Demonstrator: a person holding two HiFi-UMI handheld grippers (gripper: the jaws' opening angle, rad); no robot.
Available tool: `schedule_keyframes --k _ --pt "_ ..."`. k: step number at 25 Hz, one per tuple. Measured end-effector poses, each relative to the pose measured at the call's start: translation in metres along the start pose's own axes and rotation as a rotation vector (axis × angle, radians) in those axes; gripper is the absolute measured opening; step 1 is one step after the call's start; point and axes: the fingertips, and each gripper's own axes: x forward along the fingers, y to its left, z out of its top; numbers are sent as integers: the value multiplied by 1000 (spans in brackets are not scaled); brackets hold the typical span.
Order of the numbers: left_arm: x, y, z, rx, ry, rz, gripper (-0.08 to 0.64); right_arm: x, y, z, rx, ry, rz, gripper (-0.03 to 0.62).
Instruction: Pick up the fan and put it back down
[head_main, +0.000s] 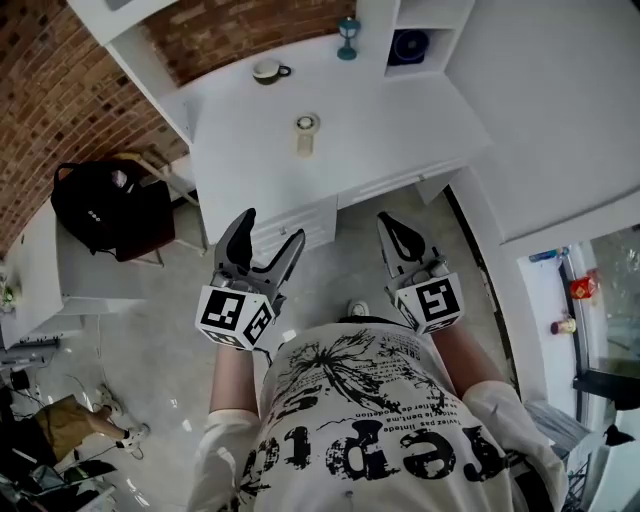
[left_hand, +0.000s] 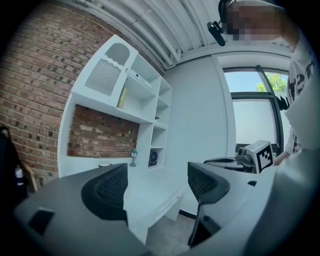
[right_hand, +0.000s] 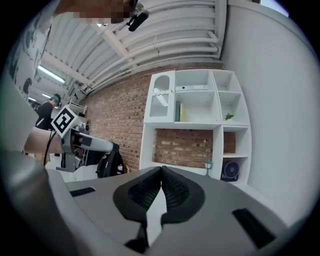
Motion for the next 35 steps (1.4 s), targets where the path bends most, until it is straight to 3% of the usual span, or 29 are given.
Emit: schedule_keyframes --k 5,12,18,25,35 --pt "68 1 -3 -9 22 67 362 30 -61 -6 -22 7 56 15" --pt "135 21 -13 -8 116 118 362 78 -107 -10 -18 19 115 15" --pt "204 65 -37 -9 206 147 362 140 -143 -33 -4 55 120 15" --pt "289 128 -75 -64 330 158 362 222 -199 -58 -15 109 124 15" --pt "373 213 -146 -117 519 190 364 332 -218 -88 13 168 203 15"
